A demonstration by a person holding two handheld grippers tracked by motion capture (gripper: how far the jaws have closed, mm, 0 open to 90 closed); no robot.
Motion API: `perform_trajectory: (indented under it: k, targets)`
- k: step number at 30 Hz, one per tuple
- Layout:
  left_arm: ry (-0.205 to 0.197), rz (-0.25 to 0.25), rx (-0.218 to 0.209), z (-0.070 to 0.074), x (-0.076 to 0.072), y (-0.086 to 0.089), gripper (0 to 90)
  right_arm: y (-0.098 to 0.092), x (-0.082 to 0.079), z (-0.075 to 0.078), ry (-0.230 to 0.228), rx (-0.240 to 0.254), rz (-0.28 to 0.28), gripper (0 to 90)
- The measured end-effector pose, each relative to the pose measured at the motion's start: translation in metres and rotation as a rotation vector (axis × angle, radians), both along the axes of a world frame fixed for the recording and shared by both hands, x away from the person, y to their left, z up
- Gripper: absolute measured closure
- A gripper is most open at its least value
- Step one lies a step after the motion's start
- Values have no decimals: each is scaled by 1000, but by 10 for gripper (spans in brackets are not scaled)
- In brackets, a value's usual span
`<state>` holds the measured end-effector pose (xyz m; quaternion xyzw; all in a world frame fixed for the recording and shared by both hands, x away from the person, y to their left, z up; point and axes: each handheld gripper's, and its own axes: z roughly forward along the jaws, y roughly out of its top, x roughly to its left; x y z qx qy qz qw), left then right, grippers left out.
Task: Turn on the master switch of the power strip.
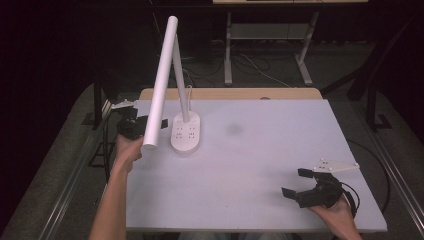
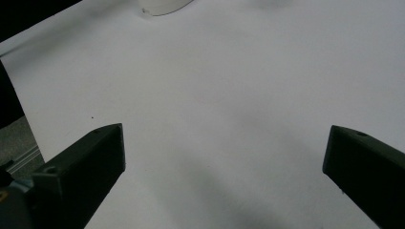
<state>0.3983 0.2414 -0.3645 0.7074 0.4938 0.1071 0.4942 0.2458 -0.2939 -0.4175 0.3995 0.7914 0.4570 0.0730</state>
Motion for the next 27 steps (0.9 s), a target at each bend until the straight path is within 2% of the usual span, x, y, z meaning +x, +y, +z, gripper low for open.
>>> perform_trajectory:
  k: [4,11,21,27]
  targets:
    - [-16,-20,-24,0,-12,-2,0,0,0,0,-4,0,-2,0]
    - [-36,-45,-50,-9,-35,-9,0,0,-1,1,-3,2,-2,1]
    - [-51,-96,-40,-17,-63,-17,0,-1,-1,1,1,8,-9,0]
    - [-56,-137,-46,-24,-80,-28,0,0,-1,1,0,12,-8,0]
